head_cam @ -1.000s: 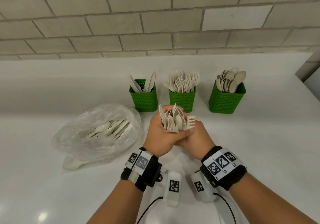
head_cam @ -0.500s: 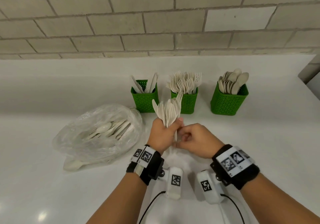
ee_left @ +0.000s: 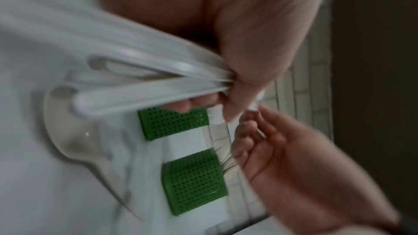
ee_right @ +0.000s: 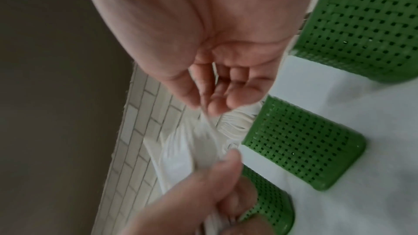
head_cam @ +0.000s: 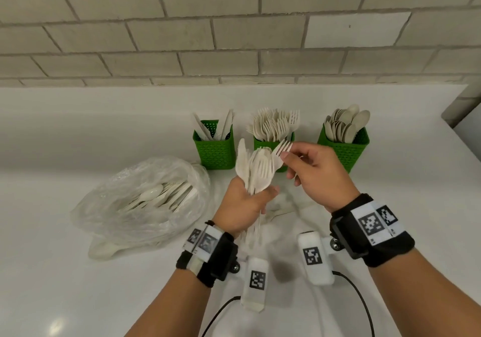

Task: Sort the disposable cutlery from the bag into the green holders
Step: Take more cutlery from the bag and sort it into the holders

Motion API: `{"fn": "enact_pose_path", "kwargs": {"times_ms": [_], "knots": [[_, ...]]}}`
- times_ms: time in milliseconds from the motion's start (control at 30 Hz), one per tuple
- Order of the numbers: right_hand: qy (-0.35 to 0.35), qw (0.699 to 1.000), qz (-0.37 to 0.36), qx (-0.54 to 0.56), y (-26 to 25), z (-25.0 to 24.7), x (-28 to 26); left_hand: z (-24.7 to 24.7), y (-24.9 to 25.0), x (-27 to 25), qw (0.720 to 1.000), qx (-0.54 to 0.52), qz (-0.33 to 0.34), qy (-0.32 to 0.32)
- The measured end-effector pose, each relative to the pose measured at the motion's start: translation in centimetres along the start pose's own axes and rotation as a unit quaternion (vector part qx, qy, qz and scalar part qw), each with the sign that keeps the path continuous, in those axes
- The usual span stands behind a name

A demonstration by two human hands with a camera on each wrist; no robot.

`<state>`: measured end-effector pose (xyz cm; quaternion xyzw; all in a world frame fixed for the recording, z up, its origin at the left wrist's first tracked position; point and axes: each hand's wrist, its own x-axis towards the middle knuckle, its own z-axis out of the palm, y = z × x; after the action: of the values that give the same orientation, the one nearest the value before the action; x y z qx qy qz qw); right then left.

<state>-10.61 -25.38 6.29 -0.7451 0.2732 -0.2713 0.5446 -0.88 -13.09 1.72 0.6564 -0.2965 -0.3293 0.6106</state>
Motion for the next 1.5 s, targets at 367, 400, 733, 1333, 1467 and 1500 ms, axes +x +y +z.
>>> {"fn": "enact_pose_path", "kwargs": {"times_ms": [367,400,733,1333,1467,1500], "knots": [[-0.006,0.973,-0.100,-0.206,-3.3,1.9,0.0,0.3,0.2,-0.2,0.891,0.401,0.150,0.150],[-0.029,0.984,-0.090,-0.152,-3.3,1.5,0.3,-0.1,0.1,-0.1,0.890,0.402,0.152,0.152],[-0.287,0.798,-0.031,-0.530,5.8,1.3,-0.7,-4.0,1.6,-0.1,0.988,-0.035,-0.039,0.148],[-0.052,0.999,0.003,-0.016,-1.4,3.9,-0.5,-1.7,1.7,-0.7,0.998,-0.018,0.047,0.023],[-0.054,0.998,0.014,0.032,-0.9,3.5,-0.5,-2.1,1.3,-1.1,0.996,-0.091,0.023,-0.001],[-0.052,0.998,0.016,0.037,-0.8,3.4,-0.5,-2.2,1.2,-1.2,0.994,-0.107,0.019,-0.004]]}}
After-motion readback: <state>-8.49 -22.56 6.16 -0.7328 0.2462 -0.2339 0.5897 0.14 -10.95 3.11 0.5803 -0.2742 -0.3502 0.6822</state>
